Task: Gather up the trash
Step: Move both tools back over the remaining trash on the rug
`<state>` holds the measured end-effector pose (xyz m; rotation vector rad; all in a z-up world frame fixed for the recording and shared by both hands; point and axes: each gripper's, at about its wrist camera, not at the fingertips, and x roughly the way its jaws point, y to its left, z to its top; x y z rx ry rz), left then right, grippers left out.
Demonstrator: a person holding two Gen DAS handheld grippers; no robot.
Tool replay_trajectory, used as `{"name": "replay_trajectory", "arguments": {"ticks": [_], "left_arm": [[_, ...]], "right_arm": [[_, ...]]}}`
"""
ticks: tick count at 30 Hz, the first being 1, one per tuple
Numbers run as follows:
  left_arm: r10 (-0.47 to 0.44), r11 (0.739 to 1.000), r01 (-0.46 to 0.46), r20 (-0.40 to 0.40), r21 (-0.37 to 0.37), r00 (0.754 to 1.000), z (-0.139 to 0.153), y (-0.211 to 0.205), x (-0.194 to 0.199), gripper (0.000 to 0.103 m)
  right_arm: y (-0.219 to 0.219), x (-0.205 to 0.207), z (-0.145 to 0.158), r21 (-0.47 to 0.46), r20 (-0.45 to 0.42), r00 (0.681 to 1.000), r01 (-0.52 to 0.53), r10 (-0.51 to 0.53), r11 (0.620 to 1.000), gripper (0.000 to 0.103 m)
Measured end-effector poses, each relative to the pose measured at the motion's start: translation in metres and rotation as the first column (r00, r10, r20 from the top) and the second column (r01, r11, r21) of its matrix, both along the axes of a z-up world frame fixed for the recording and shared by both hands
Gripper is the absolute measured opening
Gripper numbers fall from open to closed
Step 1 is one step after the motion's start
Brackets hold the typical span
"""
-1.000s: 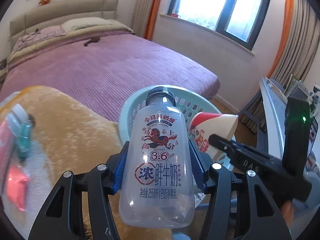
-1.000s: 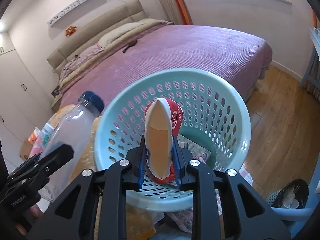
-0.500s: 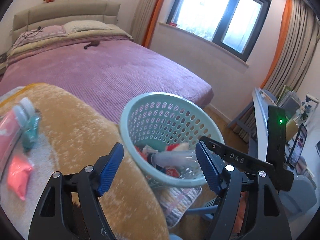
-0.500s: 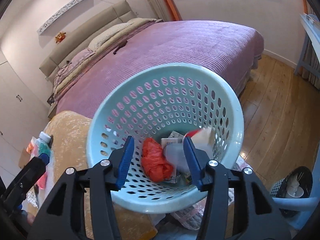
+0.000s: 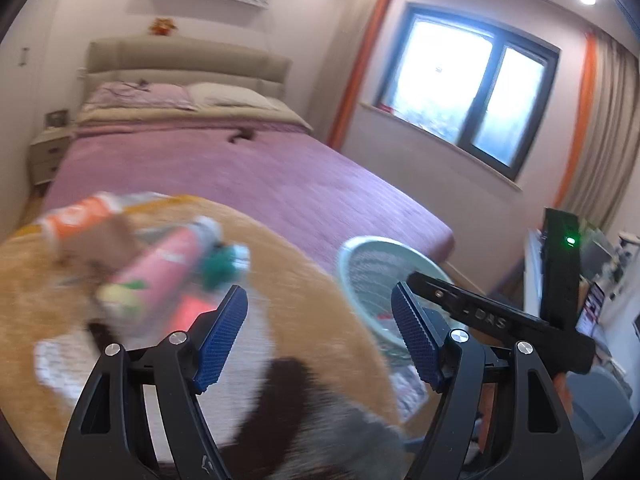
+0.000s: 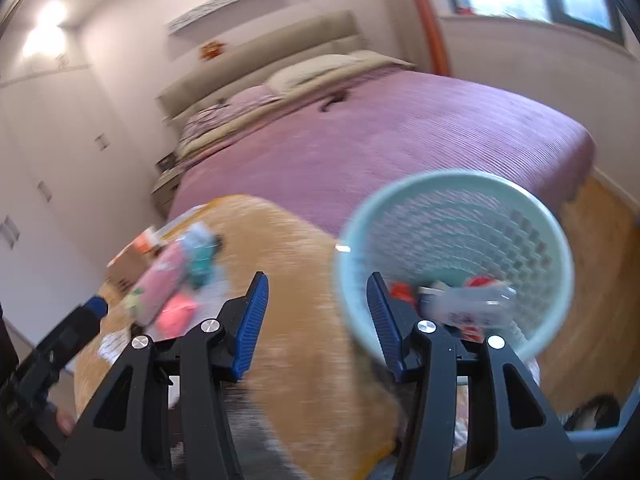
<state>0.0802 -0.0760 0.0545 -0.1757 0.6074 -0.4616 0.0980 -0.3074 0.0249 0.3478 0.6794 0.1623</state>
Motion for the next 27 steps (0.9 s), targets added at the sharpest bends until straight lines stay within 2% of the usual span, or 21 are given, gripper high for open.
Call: {"name": "replay_trajectory", "arguments": {"ticks": [4, 7, 10, 14, 18, 20, 27], "left_arm": [[0.113, 0.992, -0.114, 0.007, 0.053, 0.994, 0.006, 0.049, 0.004, 0.073], [0.180, 0.982, -0.177, -0.032, 0.069, 0.983, 0.002, 0.089, 0.020, 0.073], [0.204, 0.977, -0.194, -0.112, 0.090, 0.973, -0.008, 0.116, 0.045, 0.074], [0.217, 0.976, -0.205, -0.206, 0.078, 0.954, -0.033, 0.144, 0.078, 0.074], [0.230, 0.973, -0.224, -0.249, 0.051, 0.941, -0.051, 0.158, 0.102, 0.074], [0.207, 0.978, -0.209, -0.262, 0.023, 0.942, -0.056, 0.160, 0.113, 0.074], [0.187, 0.982, -0.190, -0.287, 0.015, 0.939, -0.071, 0.150, 0.132, 0.071]], "right_arm": [[0.045, 0.005, 0.012, -0.016, 0.021, 0.996, -0.086, 0.087, 0.996, 0.049], [0.078, 0.012, 0.017, -0.051, 0.024, 0.991, -0.129, 0.131, 0.990, 0.049], [0.106, 0.025, 0.017, -0.079, 0.024, 0.986, -0.161, 0.163, 0.984, 0.049], [0.125, 0.048, 0.010, -0.105, 0.009, 0.985, -0.171, 0.173, 0.980, 0.049], [0.130, 0.072, -0.006, -0.098, -0.007, 0.989, -0.150, 0.150, 0.984, 0.049], [0.131, 0.084, -0.014, -0.088, -0.008, 0.989, -0.145, 0.145, 0.986, 0.049], [0.138, 0.113, -0.038, -0.092, -0.036, 0.990, -0.138, 0.135, 0.986, 0.049]]}}
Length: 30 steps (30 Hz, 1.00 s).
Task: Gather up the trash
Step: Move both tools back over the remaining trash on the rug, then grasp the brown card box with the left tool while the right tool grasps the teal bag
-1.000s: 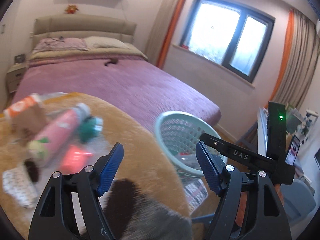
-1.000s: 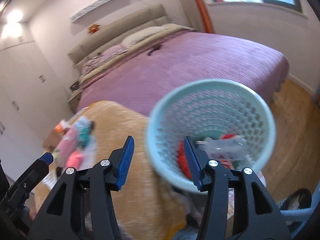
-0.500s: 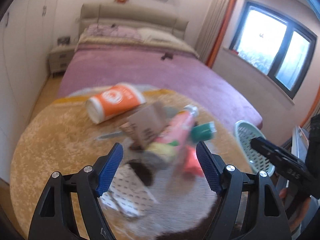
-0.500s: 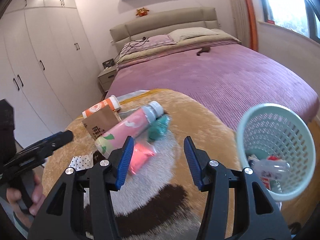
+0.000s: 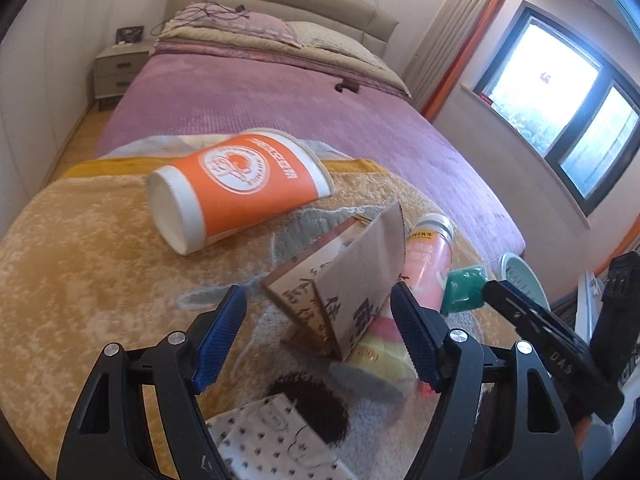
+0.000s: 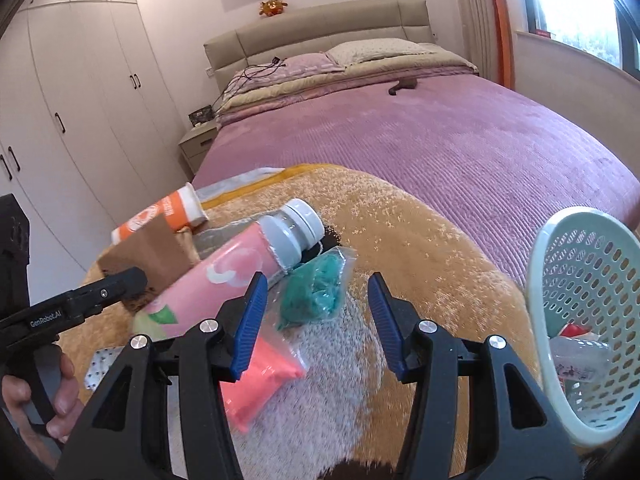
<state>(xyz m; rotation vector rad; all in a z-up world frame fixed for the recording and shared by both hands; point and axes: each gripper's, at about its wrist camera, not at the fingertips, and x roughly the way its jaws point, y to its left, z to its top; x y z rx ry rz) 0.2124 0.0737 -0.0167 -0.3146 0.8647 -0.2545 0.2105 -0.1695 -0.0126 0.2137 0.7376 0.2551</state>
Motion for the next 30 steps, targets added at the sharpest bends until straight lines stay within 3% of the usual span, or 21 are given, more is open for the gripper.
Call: {"name": "replay_trajectory", "arguments": {"ticks": [4, 8, 11, 12, 13, 14, 17, 30], "left_arm": [[-0.026, 1.000, 0.026, 0.002, 0.002, 1.000, -0.004, -0.007, 0.000, 0.057], [-0.041, 0.999, 0.040, 0.009, 0.017, 0.999, -0.003, -0.012, -0.003, 0.053], [-0.060, 0.998, 0.059, 0.009, 0.033, 0.998, -0.002, -0.017, -0.004, 0.039], [-0.066, 0.997, 0.066, 0.012, 0.035, 0.998, -0.001, -0.019, -0.005, 0.036], [-0.076, 0.996, 0.075, 0.016, 0.040, 0.997, 0.000, -0.021, -0.006, 0.026], [-0.083, 0.996, 0.082, 0.017, 0.042, 0.996, 0.001, -0.022, -0.007, 0.016], [-0.090, 0.995, 0.089, 0.023, 0.051, 0.996, 0.002, -0.026, -0.012, 0.006], [-0.063, 0.998, 0.067, 0.192, -0.014, 0.979, 0.049, -0.017, -0.064, 0.004]], "right_arm": [[-0.002, 0.008, -0.010, 0.027, -0.025, 1.000, -0.006, 0.007, 1.000, 0.049], [-0.002, 0.014, -0.013, 0.032, -0.047, 0.999, -0.006, 0.007, 0.999, 0.049], [0.001, 0.017, -0.013, 0.039, -0.049, 0.998, -0.027, 0.029, 0.999, 0.049], [0.003, 0.017, -0.013, 0.037, -0.044, 0.998, -0.034, 0.035, 0.999, 0.047], [0.005, 0.017, -0.012, 0.031, -0.038, 0.998, -0.042, 0.043, 0.999, 0.041], [0.009, 0.016, -0.013, 0.020, -0.036, 0.997, -0.062, 0.062, 0.998, 0.029], [0.011, 0.012, -0.011, 0.011, -0.014, 0.997, -0.072, 0.073, 0.997, 0.026], [-0.019, -0.032, 0.003, 0.081, 0.027, 0.998, -0.051, 0.049, 0.995, 0.025]]}}
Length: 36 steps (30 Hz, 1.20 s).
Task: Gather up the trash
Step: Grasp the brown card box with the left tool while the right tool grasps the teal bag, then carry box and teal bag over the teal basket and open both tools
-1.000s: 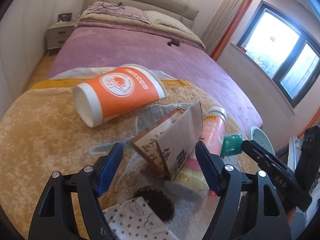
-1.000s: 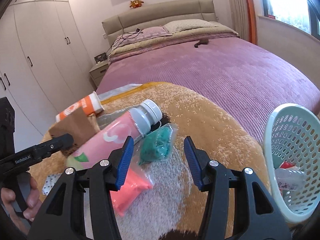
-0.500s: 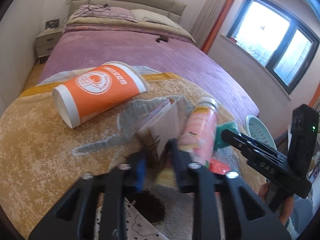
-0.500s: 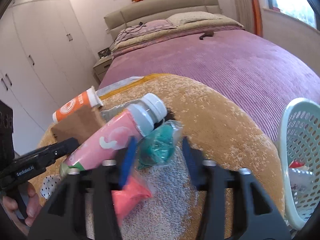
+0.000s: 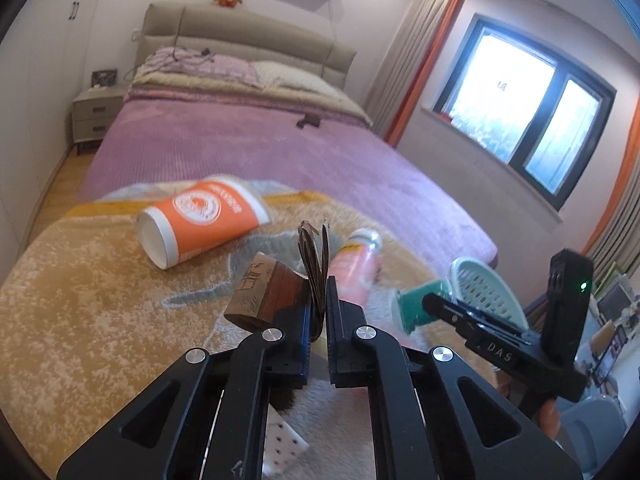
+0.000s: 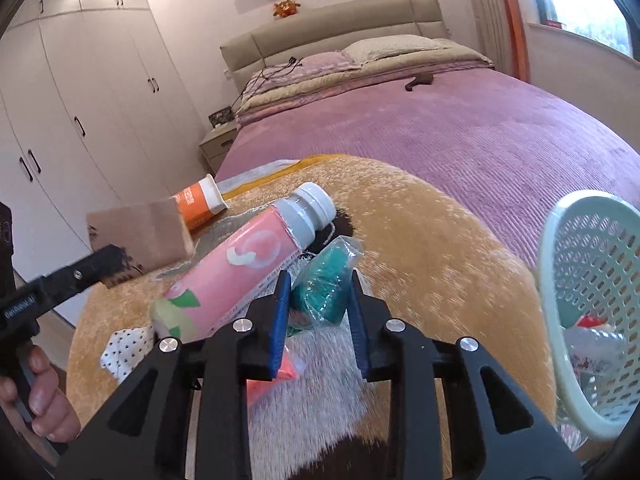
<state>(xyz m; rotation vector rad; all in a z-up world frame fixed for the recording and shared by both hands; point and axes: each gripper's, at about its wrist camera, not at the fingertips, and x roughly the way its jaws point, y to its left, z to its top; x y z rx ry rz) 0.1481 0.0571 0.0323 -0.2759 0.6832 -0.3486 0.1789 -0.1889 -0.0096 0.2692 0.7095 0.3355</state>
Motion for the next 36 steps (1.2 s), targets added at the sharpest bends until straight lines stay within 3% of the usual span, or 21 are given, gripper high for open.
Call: {"name": "replay_trajectory", "arguments": {"ticks": [8, 17, 27, 32, 36], "left_arm": [[-0.072, 0.997, 0.072, 0.085, -0.006, 0.994, 0.032, -0.035, -0.029, 0.004], [-0.225, 0.974, 0.219, 0.135, 0.057, 0.965, 0.050, -0.131, -0.038, 0.004], [-0.383, 0.921, 0.378, 0.036, 0.093, 0.923, 0.018, -0.252, -0.006, 0.004], [-0.414, 0.905, 0.417, -0.048, 0.088, 0.909, -0.012, -0.289, 0.016, 0.004], [-0.429, 0.896, 0.438, -0.109, 0.076, 0.897, -0.035, -0.301, 0.032, 0.005]], "right_arm": [[-0.042, -0.042, 0.031, -0.029, 0.077, 0.993, 0.086, -0.084, 0.996, 0.025], [-0.116, -0.071, 0.052, -0.060, 0.129, 0.965, 0.239, -0.229, 0.969, 0.025], [-0.215, -0.065, 0.014, -0.026, -0.003, 0.915, 0.404, -0.404, 0.915, 0.025], [-0.246, -0.048, -0.019, -0.035, -0.144, 0.888, 0.437, -0.438, 0.899, 0.025], [-0.257, -0.048, -0.035, -0.026, -0.187, 0.869, 0.461, -0.458, 0.887, 0.025]]}}
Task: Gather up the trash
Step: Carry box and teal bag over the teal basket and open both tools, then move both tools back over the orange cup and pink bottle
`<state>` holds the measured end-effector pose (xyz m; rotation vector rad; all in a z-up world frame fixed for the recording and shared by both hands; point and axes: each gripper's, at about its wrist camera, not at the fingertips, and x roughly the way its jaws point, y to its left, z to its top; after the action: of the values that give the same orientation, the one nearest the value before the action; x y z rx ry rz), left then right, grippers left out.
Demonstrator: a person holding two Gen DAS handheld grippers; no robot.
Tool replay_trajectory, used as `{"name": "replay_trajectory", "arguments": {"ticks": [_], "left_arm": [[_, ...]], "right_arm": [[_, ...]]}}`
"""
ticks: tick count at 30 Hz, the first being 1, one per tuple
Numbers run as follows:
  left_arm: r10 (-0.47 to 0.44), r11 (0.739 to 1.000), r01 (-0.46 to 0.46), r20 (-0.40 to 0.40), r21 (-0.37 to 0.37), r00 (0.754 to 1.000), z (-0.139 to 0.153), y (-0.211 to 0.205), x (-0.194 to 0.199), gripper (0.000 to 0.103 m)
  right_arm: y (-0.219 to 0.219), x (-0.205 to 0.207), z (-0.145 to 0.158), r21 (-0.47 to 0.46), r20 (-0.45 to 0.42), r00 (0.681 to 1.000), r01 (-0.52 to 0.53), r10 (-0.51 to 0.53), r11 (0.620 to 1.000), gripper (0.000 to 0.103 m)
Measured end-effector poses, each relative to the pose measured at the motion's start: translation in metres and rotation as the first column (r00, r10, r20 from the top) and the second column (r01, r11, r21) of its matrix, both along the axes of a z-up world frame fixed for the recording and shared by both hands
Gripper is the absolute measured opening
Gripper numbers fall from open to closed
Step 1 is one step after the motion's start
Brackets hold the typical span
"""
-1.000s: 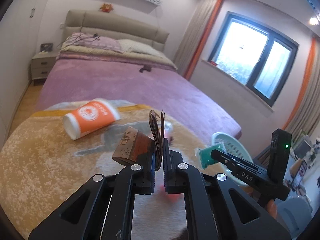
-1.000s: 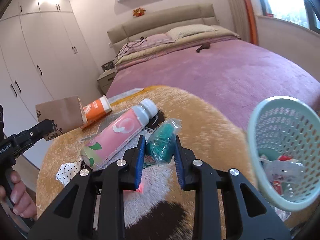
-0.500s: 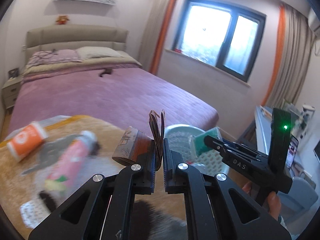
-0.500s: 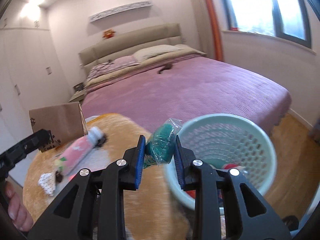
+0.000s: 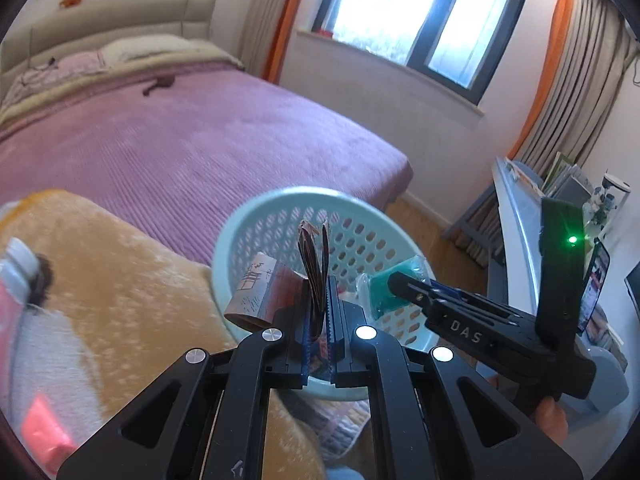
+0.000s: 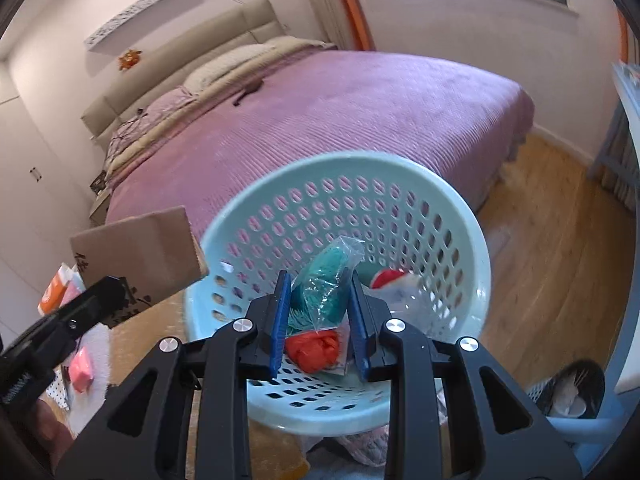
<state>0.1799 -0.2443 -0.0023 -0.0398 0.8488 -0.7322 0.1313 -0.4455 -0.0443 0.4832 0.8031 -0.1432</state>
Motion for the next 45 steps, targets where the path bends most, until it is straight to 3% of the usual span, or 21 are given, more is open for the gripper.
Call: {"name": "replay_trajectory", "arguments": {"ticks": [3, 4, 5, 6, 7, 19, 27, 34, 37, 38, 41, 43, 45], "left_arm": [[-0.010, 1.000, 0.009, -0.038, -0.018, 0.999, -0.009, -0.003, 0.005, 0.009], [-0.013, 1.000, 0.012, -0.042, -0.025, 0.999, -0.010, -0.003, 0.004, 0.018], [-0.015, 0.999, 0.014, -0.048, -0.032, 0.999, -0.011, -0.002, 0.004, 0.033], [-0.003, 0.999, 0.002, -0.041, -0.033, 0.999, -0.010, 0.000, 0.002, 0.041], [0.006, 0.999, -0.007, -0.031, -0.032, 1.000, -0.009, 0.001, 0.001, 0.047], [0.039, 0.993, -0.035, 0.033, -0.114, 0.999, 0.029, 0.047, -0.031, 0.052], [0.145, 0.979, -0.122, 0.134, -0.166, 0.980, 0.070, 0.128, -0.055, 0.059], [0.312, 0.946, -0.286, 0.186, -0.153, 0.932, 0.089, 0.222, -0.054, 0.068], [0.397, 0.917, -0.375, 0.203, -0.136, 0.895, 0.092, 0.265, -0.048, 0.076], [0.433, 0.901, -0.416, 0.213, -0.120, 0.876, 0.092, 0.283, -0.044, 0.076], [0.486, 0.874, -0.475, 0.207, -0.105, 0.849, 0.088, 0.317, -0.031, 0.076], [0.528, 0.847, -0.526, 0.216, -0.075, 0.821, 0.082, 0.338, -0.016, 0.076], [0.545, 0.834, -0.551, 0.221, -0.038, 0.809, 0.075, 0.349, -0.002, 0.076]], "right_arm": [[-0.006, 0.001, -0.006, 0.019, -0.015, 1.000, 0.013, -0.012, 1.000, 0.026], [-0.006, 0.002, -0.006, 0.022, -0.016, 1.000, 0.016, -0.016, 1.000, 0.028], [-0.007, 0.001, -0.007, 0.021, -0.018, 1.000, 0.022, -0.022, 1.000, 0.036], [-0.007, -0.001, -0.006, 0.016, -0.015, 0.999, 0.029, -0.029, 0.999, 0.051], [-0.008, -0.003, -0.004, 0.006, -0.006, 0.999, 0.042, -0.042, 0.999, 0.055], [0.023, -0.023, 0.039, 0.006, 0.089, 0.996, -0.028, 0.027, 1.000, 0.056], [0.088, -0.028, 0.081, -0.059, 0.169, 0.974, -0.145, 0.153, 0.988, 0.056], [0.158, -0.019, 0.098, -0.093, 0.203, 0.939, -0.264, 0.278, 0.960, 0.060], [0.198, -0.014, 0.101, -0.133, 0.213, 0.913, -0.326, 0.349, 0.936, 0.061], [0.213, -0.013, 0.102, -0.155, 0.217, 0.900, -0.351, 0.379, 0.923, 0.064], [0.255, -0.006, 0.102, -0.188, 0.212, 0.874, -0.402, 0.437, 0.896, 0.069], [0.272, 0.001, 0.100, -0.185, 0.197, 0.869, -0.421, 0.453, 0.888, 0.069], [0.289, 0.010, 0.095, -0.168, 0.179, 0.869, -0.436, 0.462, 0.884, 0.069]]}}
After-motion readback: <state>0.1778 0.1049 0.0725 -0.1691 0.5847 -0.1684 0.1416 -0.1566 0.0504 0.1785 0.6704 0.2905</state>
